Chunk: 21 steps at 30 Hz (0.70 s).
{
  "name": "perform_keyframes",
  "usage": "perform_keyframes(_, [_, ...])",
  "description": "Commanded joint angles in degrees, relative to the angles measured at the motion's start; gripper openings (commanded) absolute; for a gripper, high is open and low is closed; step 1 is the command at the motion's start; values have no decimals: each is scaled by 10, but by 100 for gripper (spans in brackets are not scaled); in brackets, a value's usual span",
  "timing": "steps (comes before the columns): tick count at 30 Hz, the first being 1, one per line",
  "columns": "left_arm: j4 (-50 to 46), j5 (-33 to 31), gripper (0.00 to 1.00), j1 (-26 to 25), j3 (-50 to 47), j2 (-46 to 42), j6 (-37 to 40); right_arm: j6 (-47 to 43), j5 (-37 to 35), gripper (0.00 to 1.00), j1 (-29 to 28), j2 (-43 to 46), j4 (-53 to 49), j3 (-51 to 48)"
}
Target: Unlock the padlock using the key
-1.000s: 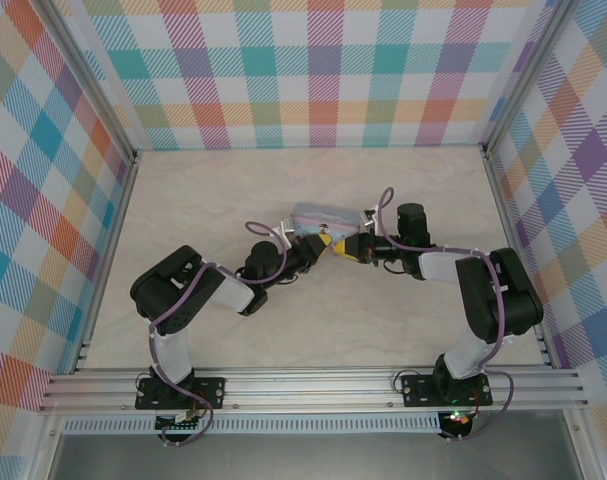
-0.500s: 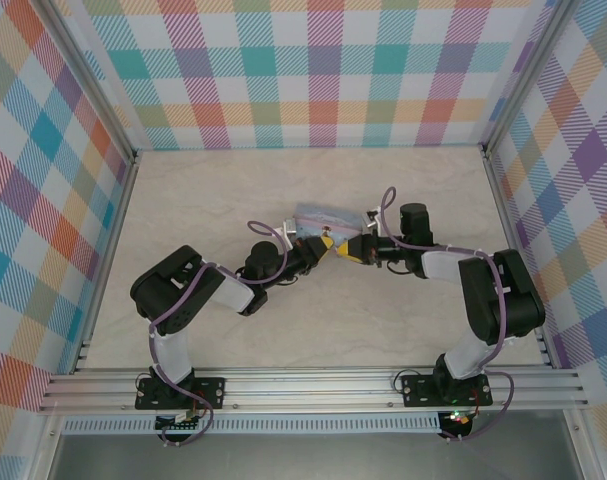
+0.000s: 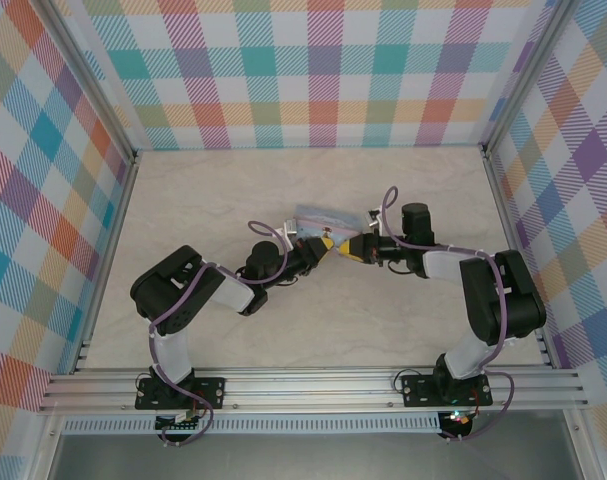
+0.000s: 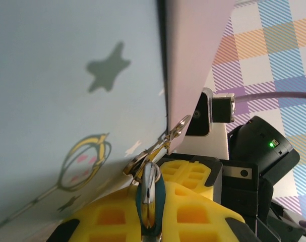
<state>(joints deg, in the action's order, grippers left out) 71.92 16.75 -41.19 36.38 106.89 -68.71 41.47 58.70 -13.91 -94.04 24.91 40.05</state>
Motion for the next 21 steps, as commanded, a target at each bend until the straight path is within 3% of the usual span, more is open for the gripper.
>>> perform_keyframes(1, [30,55,0,-44,-5,-21,-12,-12,-55,0,-3,16,68,-7])
perform_keyframes(15, [27,-35,0,-40,-16,-20,-34,-36,-72,0,2,75,13,-47])
perform_keyframes(21, [27,-42,0,-38,-19,-20,-35,-32,-71,0,4,84,7,-60])
